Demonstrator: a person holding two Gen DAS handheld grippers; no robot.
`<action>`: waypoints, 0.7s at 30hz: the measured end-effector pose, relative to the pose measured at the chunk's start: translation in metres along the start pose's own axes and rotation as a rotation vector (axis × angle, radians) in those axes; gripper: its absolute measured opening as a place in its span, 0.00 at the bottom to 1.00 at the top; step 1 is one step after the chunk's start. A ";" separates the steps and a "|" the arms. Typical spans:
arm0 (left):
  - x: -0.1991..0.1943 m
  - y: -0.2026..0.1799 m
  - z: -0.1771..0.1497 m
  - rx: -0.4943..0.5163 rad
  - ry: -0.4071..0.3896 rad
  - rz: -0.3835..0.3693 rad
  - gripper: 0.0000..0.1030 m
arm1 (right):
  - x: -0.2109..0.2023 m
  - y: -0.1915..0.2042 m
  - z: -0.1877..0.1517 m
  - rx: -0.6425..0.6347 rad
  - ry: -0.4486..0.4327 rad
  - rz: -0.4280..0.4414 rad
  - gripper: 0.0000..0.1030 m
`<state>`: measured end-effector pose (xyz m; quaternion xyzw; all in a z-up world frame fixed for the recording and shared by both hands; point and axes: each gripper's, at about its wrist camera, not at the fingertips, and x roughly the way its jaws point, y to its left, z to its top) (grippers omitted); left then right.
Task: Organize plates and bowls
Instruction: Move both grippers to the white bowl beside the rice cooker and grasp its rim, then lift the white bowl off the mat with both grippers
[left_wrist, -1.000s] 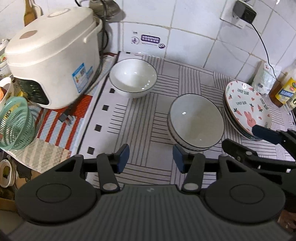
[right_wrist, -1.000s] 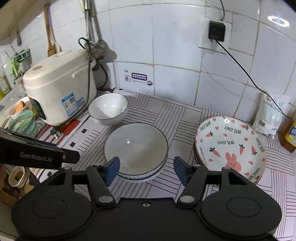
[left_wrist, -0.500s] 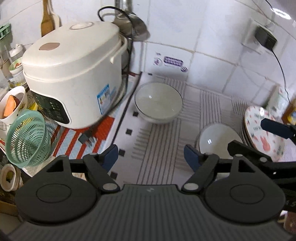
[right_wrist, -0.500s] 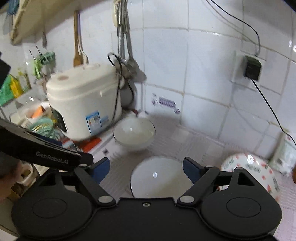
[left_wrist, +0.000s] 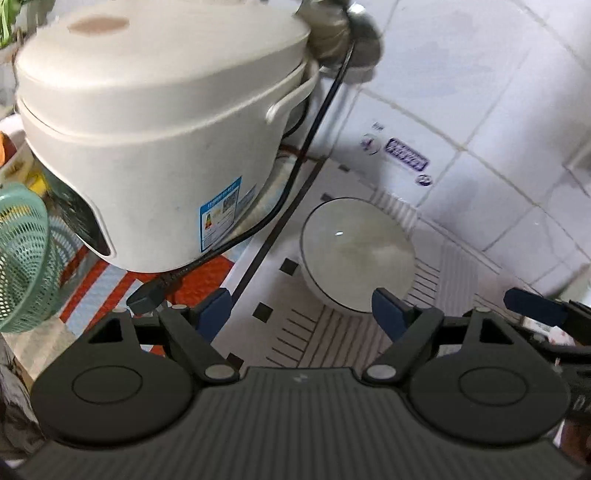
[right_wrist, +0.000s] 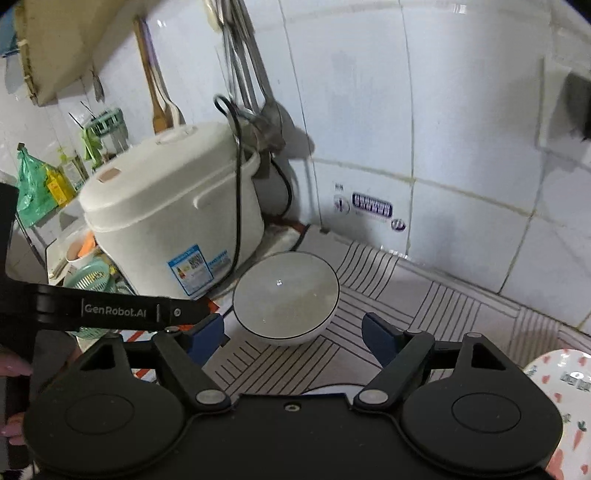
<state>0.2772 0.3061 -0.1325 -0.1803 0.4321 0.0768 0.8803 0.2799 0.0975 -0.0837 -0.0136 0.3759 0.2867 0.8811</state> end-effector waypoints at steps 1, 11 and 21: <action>0.005 0.000 0.001 0.002 0.000 -0.003 0.79 | 0.008 -0.004 0.003 0.016 0.018 -0.002 0.79; 0.054 0.001 0.004 -0.029 0.026 -0.017 0.75 | 0.082 -0.048 0.013 0.298 0.194 0.042 0.63; 0.073 0.000 -0.001 -0.054 0.107 -0.057 0.35 | 0.126 -0.062 0.005 0.461 0.249 0.050 0.26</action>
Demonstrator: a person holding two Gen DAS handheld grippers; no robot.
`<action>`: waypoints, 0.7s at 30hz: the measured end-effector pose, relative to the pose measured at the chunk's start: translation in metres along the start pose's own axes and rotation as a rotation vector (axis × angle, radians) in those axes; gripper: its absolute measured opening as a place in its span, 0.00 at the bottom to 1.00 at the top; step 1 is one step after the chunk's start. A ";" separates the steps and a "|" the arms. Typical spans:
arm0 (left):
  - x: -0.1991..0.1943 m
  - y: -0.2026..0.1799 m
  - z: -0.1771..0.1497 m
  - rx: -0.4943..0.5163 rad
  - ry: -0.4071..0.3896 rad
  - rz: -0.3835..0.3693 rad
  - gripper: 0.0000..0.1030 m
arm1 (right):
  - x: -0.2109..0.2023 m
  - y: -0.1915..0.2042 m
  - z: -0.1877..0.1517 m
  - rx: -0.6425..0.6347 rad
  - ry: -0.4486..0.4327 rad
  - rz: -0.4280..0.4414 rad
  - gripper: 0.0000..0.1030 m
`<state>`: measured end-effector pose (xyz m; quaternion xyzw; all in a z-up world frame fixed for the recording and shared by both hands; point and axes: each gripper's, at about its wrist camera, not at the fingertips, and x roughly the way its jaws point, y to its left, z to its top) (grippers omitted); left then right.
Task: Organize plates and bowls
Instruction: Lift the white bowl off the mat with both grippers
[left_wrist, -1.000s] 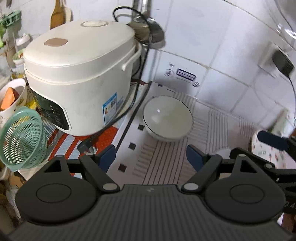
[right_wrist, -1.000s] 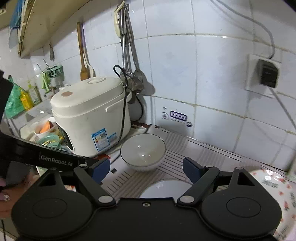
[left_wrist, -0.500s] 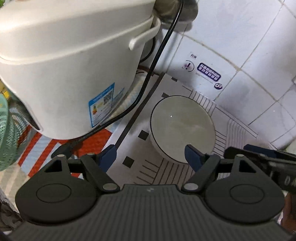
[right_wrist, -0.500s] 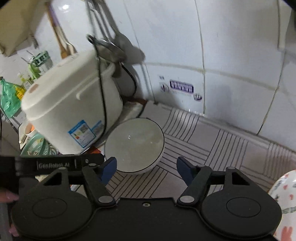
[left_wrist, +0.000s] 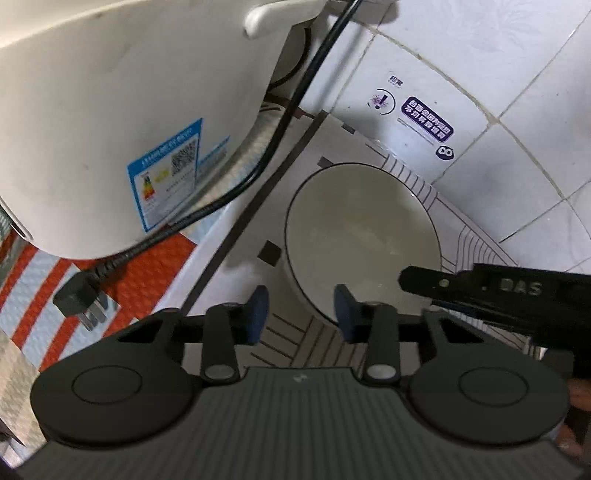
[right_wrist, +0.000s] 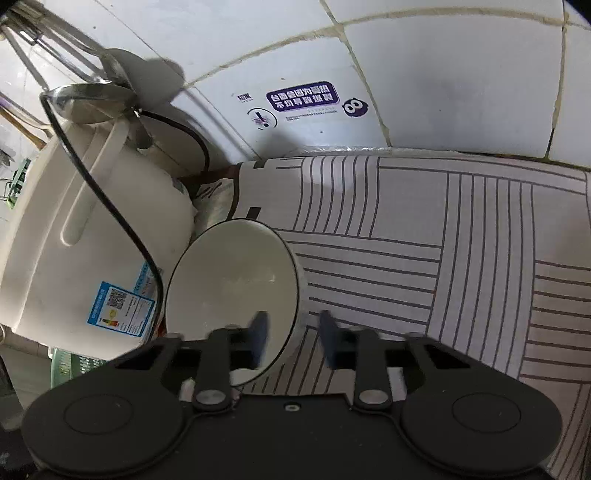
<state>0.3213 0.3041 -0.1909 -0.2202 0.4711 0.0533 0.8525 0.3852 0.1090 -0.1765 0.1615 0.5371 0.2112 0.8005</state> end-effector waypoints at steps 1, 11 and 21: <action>0.000 -0.001 0.000 -0.004 -0.004 -0.002 0.34 | 0.002 -0.001 0.000 0.007 0.001 -0.004 0.25; -0.006 -0.006 0.002 -0.015 -0.019 -0.004 0.21 | 0.012 0.010 0.001 -0.050 -0.033 -0.079 0.13; -0.072 -0.033 -0.015 0.094 -0.086 -0.074 0.21 | -0.053 0.012 -0.026 -0.057 -0.141 -0.030 0.14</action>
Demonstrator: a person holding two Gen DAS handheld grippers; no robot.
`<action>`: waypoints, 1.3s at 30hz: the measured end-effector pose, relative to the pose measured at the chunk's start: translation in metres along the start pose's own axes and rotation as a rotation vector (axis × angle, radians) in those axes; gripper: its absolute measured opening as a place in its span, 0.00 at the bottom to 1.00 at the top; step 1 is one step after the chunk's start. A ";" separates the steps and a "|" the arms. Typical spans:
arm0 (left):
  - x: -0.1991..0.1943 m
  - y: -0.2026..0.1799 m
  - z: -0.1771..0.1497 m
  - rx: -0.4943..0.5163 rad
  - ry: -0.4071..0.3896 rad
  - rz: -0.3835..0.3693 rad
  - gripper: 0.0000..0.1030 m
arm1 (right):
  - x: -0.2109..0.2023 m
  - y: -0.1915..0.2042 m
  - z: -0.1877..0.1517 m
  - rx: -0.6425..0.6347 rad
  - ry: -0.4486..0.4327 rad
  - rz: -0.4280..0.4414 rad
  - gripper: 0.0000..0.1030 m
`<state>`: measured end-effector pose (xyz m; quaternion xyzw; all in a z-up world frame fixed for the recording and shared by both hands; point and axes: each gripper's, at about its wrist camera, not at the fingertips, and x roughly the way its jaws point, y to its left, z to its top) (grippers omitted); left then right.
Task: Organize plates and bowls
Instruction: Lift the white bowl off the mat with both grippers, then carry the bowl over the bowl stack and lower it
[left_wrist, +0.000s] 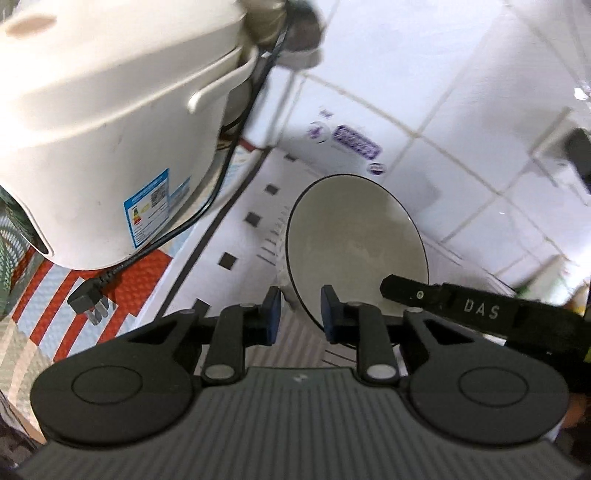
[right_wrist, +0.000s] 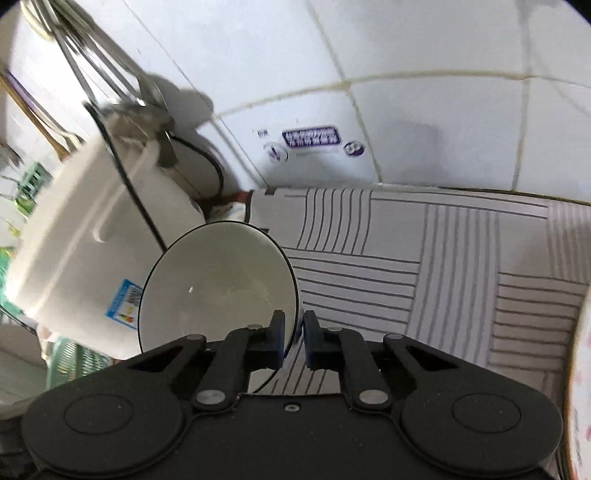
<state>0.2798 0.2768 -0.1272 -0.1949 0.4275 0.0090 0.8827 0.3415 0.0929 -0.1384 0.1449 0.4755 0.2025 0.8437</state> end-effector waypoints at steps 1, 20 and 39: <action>-0.007 -0.005 -0.002 0.013 -0.006 -0.010 0.21 | -0.010 -0.002 -0.004 0.005 -0.015 0.008 0.14; -0.047 -0.080 -0.054 0.154 0.049 -0.073 0.21 | -0.120 -0.045 -0.076 -0.012 -0.225 -0.011 0.14; -0.015 -0.087 -0.073 0.230 0.235 0.060 0.21 | -0.111 -0.053 -0.122 -0.149 -0.285 -0.111 0.14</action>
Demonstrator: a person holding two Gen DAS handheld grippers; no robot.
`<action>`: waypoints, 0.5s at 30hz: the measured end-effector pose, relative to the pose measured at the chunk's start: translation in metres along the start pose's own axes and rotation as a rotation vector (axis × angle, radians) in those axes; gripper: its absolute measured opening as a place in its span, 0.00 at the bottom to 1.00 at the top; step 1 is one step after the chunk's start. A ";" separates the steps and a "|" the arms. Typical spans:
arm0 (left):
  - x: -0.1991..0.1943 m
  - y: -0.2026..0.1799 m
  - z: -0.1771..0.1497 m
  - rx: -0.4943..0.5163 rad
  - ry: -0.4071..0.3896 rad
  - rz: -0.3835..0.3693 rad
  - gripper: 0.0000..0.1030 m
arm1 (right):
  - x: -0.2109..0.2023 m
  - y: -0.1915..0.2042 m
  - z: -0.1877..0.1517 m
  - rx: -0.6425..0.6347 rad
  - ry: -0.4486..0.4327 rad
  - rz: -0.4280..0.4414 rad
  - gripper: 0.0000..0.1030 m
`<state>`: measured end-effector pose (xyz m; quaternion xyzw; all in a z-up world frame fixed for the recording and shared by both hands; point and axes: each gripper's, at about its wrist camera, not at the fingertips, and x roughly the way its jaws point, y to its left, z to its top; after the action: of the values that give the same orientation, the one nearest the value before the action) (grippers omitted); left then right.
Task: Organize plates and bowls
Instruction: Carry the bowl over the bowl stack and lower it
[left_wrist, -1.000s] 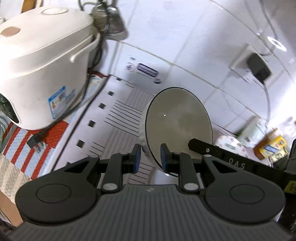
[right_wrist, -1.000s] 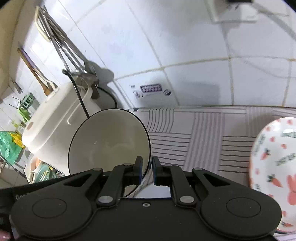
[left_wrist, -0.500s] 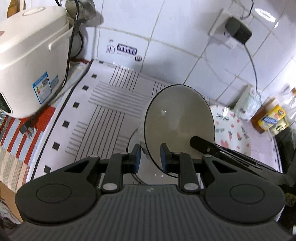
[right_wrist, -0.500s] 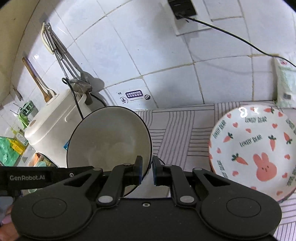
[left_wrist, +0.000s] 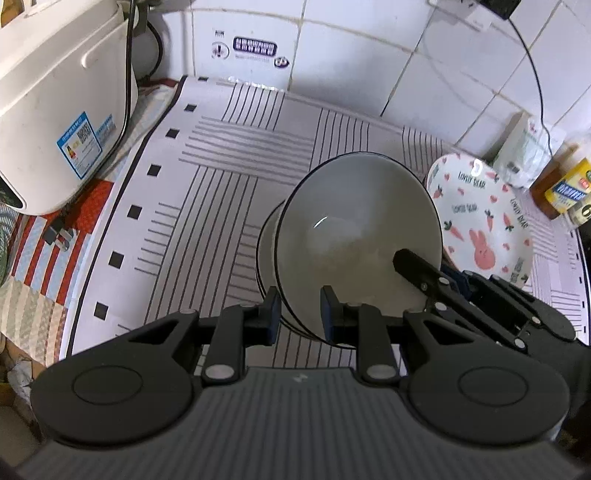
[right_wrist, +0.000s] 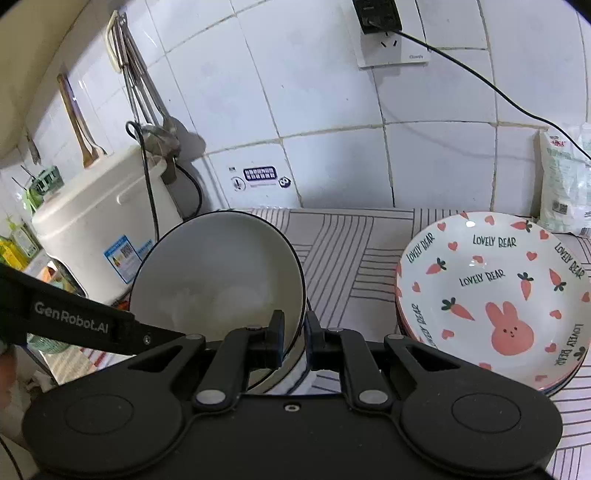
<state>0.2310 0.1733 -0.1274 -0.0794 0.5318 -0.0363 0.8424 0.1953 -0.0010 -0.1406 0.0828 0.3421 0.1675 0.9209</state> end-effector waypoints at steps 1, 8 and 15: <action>0.001 0.000 0.000 0.001 0.001 0.004 0.21 | 0.000 0.002 -0.001 -0.013 -0.002 -0.011 0.14; 0.003 0.002 0.005 -0.023 0.018 0.013 0.26 | 0.006 0.018 -0.006 -0.148 -0.016 -0.097 0.15; 0.008 0.004 0.006 -0.031 0.026 0.051 0.30 | 0.011 0.031 -0.010 -0.243 -0.014 -0.157 0.16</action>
<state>0.2402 0.1764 -0.1325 -0.0784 0.5452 -0.0076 0.8346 0.1887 0.0323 -0.1471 -0.0552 0.3184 0.1344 0.9368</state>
